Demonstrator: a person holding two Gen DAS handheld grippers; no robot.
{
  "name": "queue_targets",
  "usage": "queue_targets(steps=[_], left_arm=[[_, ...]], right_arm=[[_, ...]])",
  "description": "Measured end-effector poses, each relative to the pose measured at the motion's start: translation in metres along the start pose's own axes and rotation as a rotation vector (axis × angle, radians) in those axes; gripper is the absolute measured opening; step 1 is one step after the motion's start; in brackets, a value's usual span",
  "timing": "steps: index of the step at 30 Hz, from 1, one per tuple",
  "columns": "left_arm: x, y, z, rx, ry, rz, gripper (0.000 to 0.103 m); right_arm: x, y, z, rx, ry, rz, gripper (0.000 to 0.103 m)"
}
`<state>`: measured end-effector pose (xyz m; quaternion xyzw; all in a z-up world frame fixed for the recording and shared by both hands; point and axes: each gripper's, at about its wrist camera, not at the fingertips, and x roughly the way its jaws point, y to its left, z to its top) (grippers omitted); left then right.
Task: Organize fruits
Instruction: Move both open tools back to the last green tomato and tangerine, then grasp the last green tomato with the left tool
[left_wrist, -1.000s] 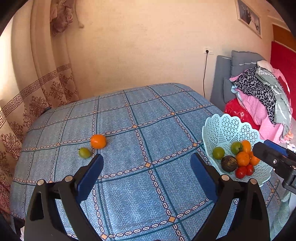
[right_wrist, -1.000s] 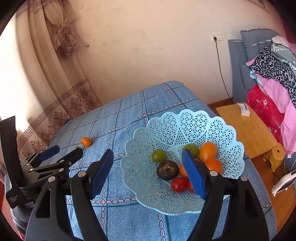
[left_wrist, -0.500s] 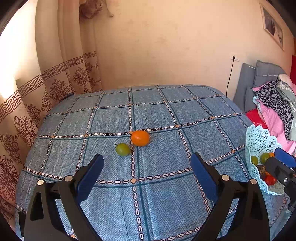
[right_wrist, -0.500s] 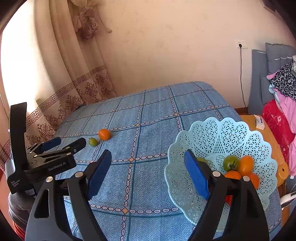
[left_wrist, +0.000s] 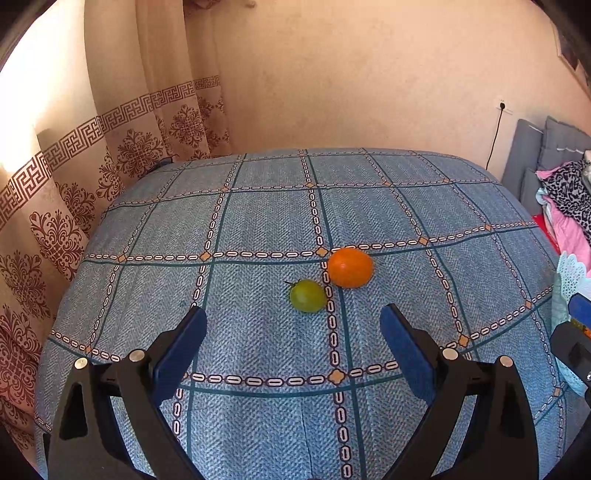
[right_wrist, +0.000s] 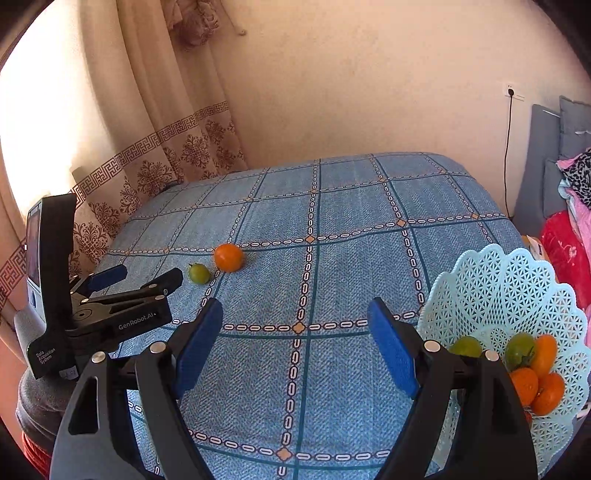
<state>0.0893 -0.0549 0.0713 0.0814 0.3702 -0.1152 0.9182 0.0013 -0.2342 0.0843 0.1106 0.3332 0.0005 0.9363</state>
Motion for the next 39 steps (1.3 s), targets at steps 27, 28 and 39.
queue_targets(steps=[27,28,39], left_arm=[[0.078,0.006,0.003,-0.01,0.106,-0.125,0.044],[0.078,0.003,0.001,-0.005,0.112,-0.128,0.041],[0.057,0.019,0.001,-0.05,0.08,-0.129,0.031]], right_arm=[[0.084,0.012,0.015,-0.004,0.115,0.0,0.082],[0.087,0.014,0.015,-0.005,0.117,0.001,0.082],[0.113,0.026,0.02,0.008,0.163,0.033,0.082]])
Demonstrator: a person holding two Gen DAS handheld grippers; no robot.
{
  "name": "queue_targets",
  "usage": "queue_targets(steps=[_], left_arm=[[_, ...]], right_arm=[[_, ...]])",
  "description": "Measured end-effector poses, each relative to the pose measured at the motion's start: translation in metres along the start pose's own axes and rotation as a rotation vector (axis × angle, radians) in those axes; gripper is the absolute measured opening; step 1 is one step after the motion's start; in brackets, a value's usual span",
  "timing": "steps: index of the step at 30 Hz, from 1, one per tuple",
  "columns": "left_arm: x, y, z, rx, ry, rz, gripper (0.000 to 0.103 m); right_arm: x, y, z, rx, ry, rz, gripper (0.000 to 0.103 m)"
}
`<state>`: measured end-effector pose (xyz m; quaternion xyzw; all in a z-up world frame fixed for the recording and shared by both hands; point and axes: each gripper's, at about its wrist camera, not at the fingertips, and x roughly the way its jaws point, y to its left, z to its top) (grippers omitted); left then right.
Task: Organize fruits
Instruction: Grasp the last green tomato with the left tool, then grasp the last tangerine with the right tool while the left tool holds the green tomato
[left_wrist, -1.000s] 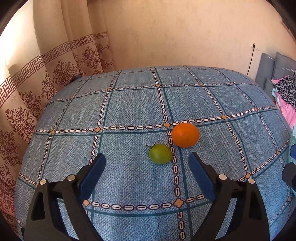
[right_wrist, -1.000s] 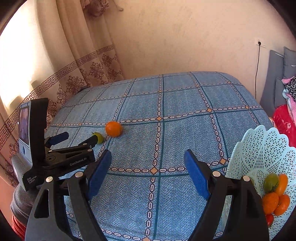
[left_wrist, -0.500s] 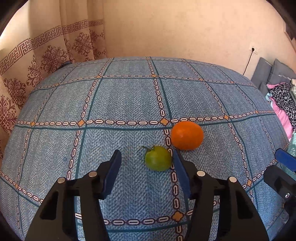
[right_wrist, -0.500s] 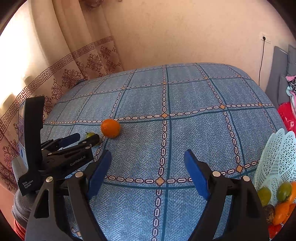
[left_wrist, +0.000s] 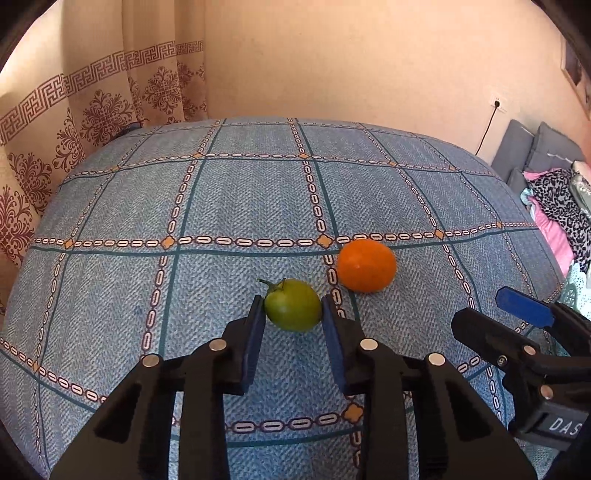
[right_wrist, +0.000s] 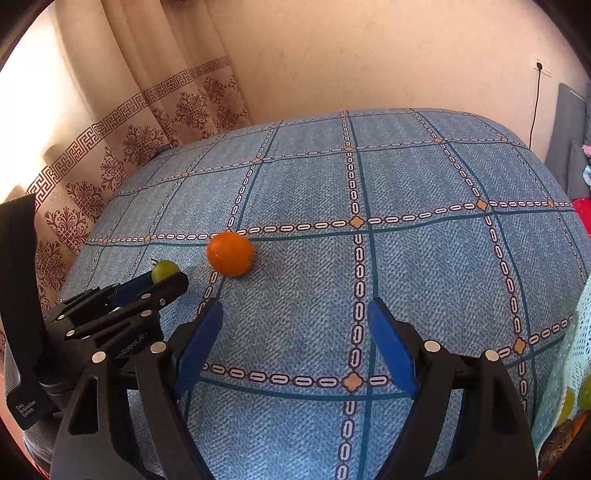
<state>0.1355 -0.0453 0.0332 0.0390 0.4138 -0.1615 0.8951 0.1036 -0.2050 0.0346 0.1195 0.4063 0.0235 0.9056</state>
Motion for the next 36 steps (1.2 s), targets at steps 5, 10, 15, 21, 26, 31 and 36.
queue_targets(steps=[5,10,15,21,26,31,36], left_arm=[[-0.009,0.021,0.006,-0.05,-0.013,0.026,0.031],[-0.014,0.036,0.009,-0.097,-0.019,0.043,0.031],[-0.013,0.051,0.008,-0.132,-0.01,0.066,0.032],[-0.01,0.064,0.007,-0.164,-0.007,0.091,0.032],[-0.008,0.071,0.007,-0.184,-0.002,0.102,0.032],[-0.005,0.073,0.008,-0.184,0.002,0.097,0.032],[-0.005,0.073,0.008,-0.184,0.001,0.094,0.032]], right_arm=[[0.01,0.012,0.011,-0.009,0.012,0.02,0.082],[0.019,0.027,0.022,-0.022,0.018,0.034,0.081],[0.029,0.039,0.032,-0.035,0.02,0.039,0.081],[0.052,0.048,0.039,-0.036,0.052,0.037,0.075],[0.068,0.053,0.043,-0.048,0.064,0.022,0.069],[0.079,0.057,0.041,-0.058,0.088,0.015,0.059],[0.081,0.061,0.041,-0.089,0.081,-0.02,0.044]])
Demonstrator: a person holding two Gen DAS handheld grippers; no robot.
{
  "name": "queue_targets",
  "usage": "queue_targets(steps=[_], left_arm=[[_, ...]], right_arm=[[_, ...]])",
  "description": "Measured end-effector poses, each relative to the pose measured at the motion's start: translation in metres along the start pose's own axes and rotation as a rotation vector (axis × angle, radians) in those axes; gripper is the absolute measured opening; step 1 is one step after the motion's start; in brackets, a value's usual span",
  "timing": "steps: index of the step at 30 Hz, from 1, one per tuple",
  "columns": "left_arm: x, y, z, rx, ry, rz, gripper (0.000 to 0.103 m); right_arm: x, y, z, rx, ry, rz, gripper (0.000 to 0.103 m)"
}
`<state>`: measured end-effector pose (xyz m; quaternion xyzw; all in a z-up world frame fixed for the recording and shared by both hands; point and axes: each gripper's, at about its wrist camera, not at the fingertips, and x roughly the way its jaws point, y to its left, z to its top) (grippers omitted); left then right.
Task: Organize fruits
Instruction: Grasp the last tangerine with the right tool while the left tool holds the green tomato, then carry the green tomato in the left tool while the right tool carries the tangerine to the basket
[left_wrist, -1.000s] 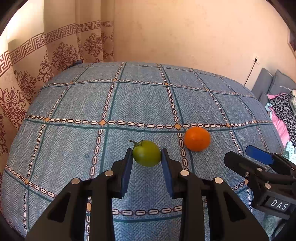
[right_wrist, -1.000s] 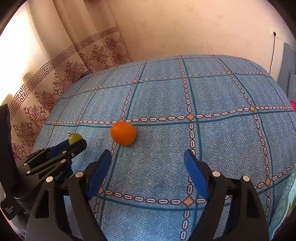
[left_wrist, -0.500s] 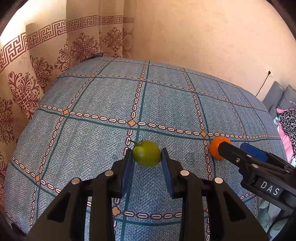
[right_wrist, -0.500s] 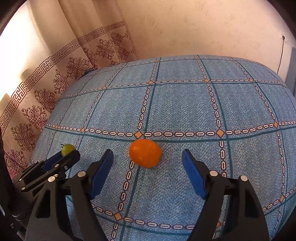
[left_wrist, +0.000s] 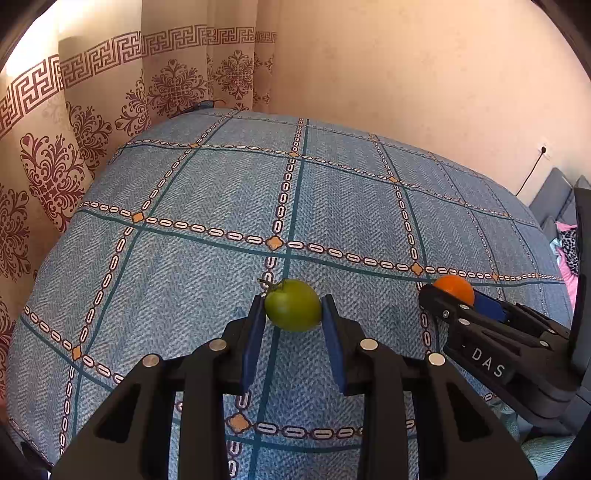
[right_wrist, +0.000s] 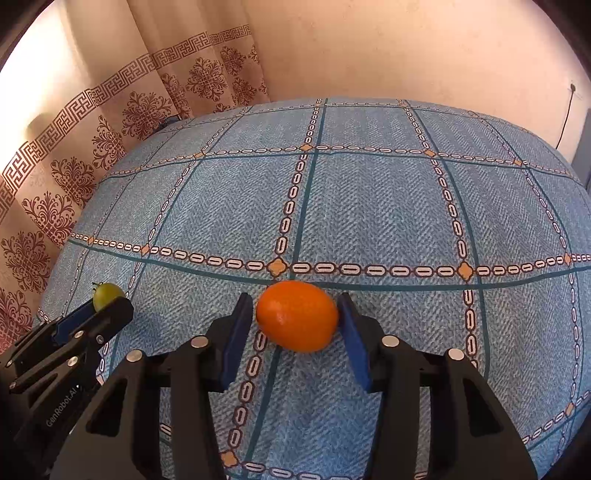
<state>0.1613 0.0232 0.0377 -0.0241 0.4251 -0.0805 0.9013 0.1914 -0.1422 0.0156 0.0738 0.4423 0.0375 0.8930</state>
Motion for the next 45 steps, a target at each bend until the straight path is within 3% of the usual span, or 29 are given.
queue_targets(steps=[24,45], left_arm=[[-0.023,-0.042,-0.014,0.111,-0.044,-0.039,0.032],[-0.086,-0.094,-0.039,0.225,-0.146,-0.097,0.031]], right_arm=[[-0.067,-0.004,-0.034,-0.006,-0.086,-0.04,0.042],[-0.15,-0.024,-0.068,0.006,-0.225,-0.064,0.043]])
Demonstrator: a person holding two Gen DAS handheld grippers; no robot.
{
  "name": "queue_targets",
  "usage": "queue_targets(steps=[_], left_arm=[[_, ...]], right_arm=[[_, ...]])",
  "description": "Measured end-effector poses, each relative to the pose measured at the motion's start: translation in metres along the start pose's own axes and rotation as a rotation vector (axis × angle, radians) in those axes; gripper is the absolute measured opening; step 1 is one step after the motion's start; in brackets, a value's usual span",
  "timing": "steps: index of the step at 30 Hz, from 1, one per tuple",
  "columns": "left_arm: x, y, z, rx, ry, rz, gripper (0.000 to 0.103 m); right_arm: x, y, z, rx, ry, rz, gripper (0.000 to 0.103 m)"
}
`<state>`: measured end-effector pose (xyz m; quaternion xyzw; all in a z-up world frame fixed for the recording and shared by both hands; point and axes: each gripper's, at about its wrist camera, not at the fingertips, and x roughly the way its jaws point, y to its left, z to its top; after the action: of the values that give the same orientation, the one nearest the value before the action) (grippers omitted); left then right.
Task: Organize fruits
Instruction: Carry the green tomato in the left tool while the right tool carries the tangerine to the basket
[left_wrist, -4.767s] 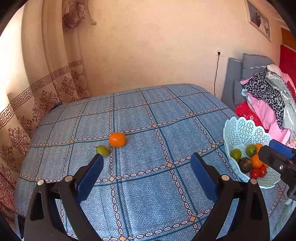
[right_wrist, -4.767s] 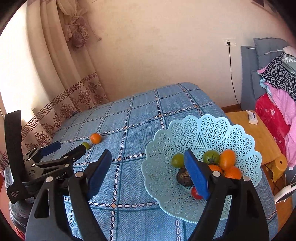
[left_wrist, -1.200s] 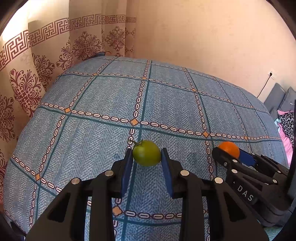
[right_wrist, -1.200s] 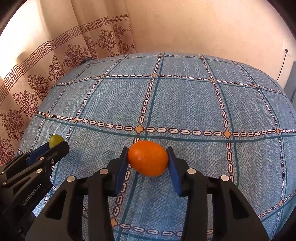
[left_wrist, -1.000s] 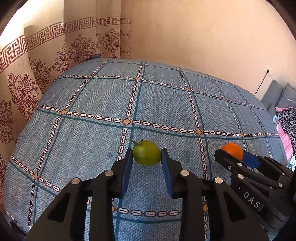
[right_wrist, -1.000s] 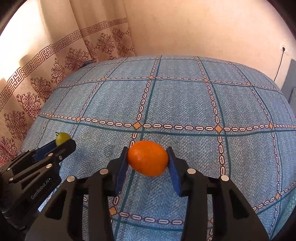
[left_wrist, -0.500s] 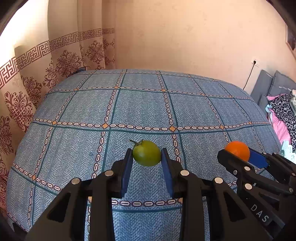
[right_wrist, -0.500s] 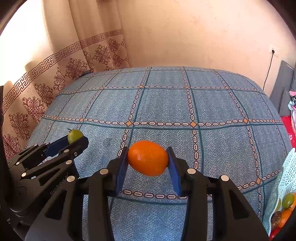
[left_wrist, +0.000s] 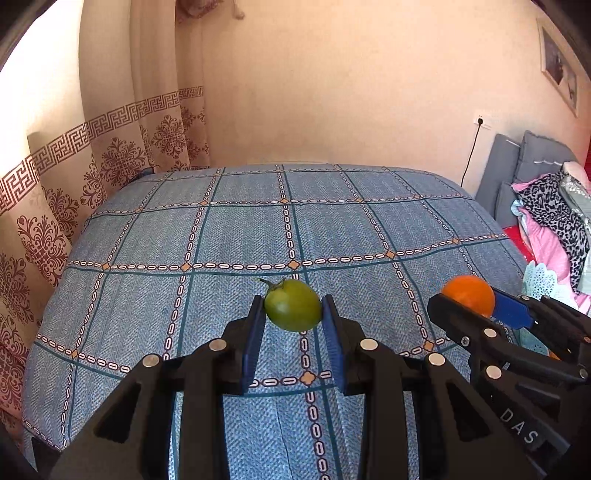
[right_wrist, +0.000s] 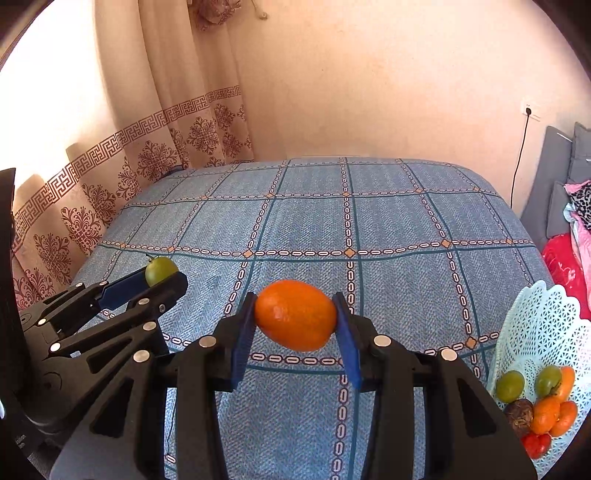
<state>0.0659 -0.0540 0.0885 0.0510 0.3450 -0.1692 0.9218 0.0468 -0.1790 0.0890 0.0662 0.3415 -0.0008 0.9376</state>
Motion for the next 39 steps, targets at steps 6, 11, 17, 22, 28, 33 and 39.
queue_targets(steps=[6,11,17,22,28,33,39], left_arm=[[-0.017,-0.018,-0.005,0.026,-0.028,-0.007,0.032],[-0.026,-0.035,-0.008,0.042,-0.042,-0.023,0.032],[-0.03,-0.058,-0.012,0.073,-0.053,-0.029,0.032],[-0.031,-0.078,-0.018,0.105,-0.055,-0.037,0.032],[-0.03,-0.104,-0.025,0.151,-0.054,-0.054,0.032],[-0.029,-0.128,-0.03,0.189,-0.051,-0.082,0.032],[-0.033,-0.157,-0.03,0.238,-0.064,-0.113,0.032]], right_arm=[[-0.02,-0.017,-0.01,0.031,-0.028,0.007,0.043],[-0.037,-0.038,-0.019,0.065,-0.044,0.005,0.042],[-0.054,-0.062,-0.03,0.105,-0.066,-0.008,0.042],[-0.065,-0.08,-0.042,0.135,-0.073,-0.017,0.042],[-0.08,-0.101,-0.057,0.178,-0.082,-0.021,0.042],[-0.091,-0.121,-0.068,0.222,-0.092,-0.04,0.042],[-0.103,-0.145,-0.075,0.266,-0.113,-0.074,0.042]])
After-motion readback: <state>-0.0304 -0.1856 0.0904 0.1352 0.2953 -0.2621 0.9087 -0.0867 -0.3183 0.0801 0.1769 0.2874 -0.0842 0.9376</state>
